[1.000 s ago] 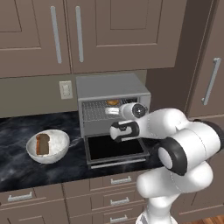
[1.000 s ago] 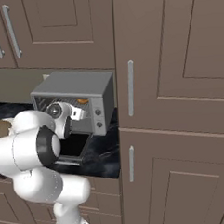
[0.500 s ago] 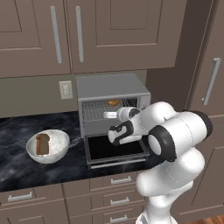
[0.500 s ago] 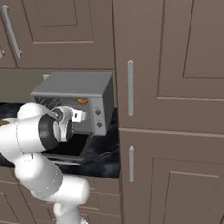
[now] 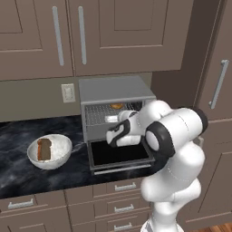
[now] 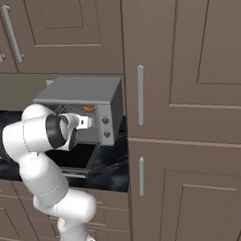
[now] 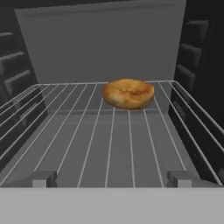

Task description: Pick up the heated bread from the toaster oven and place it in the bowl. Then move the bread bowl to the dining counter.

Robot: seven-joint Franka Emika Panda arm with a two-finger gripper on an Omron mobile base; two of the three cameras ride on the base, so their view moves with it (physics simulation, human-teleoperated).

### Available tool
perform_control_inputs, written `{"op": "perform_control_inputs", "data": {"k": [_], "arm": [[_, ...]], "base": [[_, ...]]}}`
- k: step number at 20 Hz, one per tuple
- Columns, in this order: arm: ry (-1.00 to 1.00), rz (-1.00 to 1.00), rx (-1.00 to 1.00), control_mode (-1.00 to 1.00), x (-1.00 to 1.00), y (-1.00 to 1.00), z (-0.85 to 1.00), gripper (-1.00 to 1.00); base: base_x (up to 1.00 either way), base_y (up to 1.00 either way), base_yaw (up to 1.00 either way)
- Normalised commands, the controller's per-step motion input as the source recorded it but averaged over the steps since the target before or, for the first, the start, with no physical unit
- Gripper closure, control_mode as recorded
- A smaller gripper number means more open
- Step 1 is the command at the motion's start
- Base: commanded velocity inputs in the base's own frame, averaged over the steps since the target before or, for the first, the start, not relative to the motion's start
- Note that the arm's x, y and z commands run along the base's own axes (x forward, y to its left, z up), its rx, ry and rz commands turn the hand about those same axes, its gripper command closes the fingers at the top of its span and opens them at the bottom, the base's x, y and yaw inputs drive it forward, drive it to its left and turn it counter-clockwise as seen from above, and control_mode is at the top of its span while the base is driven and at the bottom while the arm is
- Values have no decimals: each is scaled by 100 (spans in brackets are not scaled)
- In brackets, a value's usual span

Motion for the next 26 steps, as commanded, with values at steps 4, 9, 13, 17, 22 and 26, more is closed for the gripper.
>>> {"op": "perform_control_inputs", "data": {"k": [4,9,13,17,22,26], "arm": [[9,0,-9,-100,10,9,-15,-100],[16,0,-10,-100,4,5,-3,-100],[12,0,-13,-100,2,3,-1,-100],[6,0,-13,-100,0,1,-8,-100],[6,0,-12,-100,-24,0,-25,-100],[7,0,-11,-100,-42,-5,-39,-100]], "base": [[0,0,0],[0,0,0],[0,0,0],[0,0,0],[0,0,0],[0,0,0]]}}
